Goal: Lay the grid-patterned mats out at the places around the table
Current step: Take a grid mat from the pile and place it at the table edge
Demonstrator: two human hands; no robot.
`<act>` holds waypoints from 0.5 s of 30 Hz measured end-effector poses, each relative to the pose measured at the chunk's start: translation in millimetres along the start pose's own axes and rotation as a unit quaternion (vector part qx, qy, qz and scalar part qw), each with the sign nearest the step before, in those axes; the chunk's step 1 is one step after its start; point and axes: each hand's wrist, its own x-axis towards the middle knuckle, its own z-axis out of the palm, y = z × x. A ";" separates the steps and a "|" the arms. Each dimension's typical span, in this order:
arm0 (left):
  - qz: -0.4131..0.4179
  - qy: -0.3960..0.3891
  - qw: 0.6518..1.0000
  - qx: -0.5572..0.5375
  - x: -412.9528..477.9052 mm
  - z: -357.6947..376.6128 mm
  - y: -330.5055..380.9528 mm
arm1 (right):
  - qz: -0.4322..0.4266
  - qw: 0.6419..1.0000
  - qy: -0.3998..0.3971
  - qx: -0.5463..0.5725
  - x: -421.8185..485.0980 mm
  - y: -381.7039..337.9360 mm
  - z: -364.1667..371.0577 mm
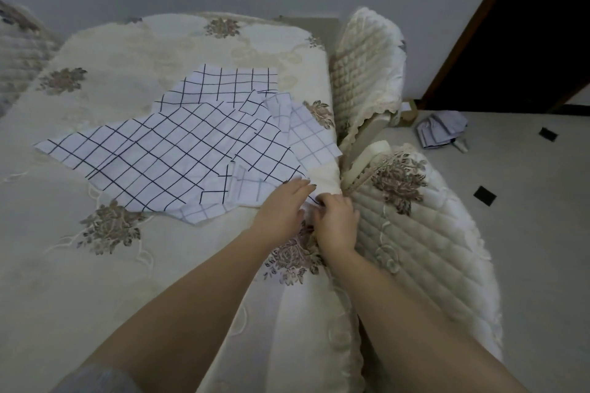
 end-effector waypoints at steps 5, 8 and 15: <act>0.049 0.044 0.998 0.014 15.2 -2.9 12.7 | -0.031 0.997 0.033 0.060 3.3 -0.8 -3.9; 0.047 0.060 0.997 0.015 17.6 -8.3 16.2 | -0.057 0.992 0.049 0.097 2.8 -5.2 -11.9; 0.035 0.130 0.990 0.037 18.6 -32.9 16.2 | -0.088 0.979 0.075 0.165 0.2 -12.1 -35.5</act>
